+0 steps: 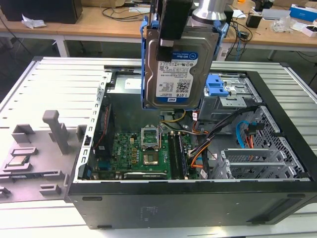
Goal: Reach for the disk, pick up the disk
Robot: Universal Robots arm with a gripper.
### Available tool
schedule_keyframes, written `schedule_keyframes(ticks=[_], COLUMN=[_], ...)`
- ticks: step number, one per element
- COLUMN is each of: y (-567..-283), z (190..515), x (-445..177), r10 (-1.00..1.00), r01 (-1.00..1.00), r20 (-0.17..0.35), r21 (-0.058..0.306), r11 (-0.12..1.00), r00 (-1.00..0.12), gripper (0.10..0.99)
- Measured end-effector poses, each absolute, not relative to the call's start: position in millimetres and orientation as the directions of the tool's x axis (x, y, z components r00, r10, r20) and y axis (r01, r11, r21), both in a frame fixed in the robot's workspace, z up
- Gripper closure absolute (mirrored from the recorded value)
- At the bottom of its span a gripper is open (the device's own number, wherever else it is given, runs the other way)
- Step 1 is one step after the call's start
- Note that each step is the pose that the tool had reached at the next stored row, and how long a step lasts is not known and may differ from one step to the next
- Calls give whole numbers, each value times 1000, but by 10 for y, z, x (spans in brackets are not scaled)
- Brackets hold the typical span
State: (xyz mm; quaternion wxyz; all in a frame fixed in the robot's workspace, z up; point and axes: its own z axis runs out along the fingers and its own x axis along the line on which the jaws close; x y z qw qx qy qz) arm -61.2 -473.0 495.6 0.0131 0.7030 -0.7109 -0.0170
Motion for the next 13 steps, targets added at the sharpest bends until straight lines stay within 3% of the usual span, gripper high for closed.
schedule_keyframes(ticks=[13], y=[-4930], z=[4954], x=[-612], r10=[-1000], r01=[-999], r20=[-5], r21=[42], r11=[11], r00=[-11], gripper=[722])
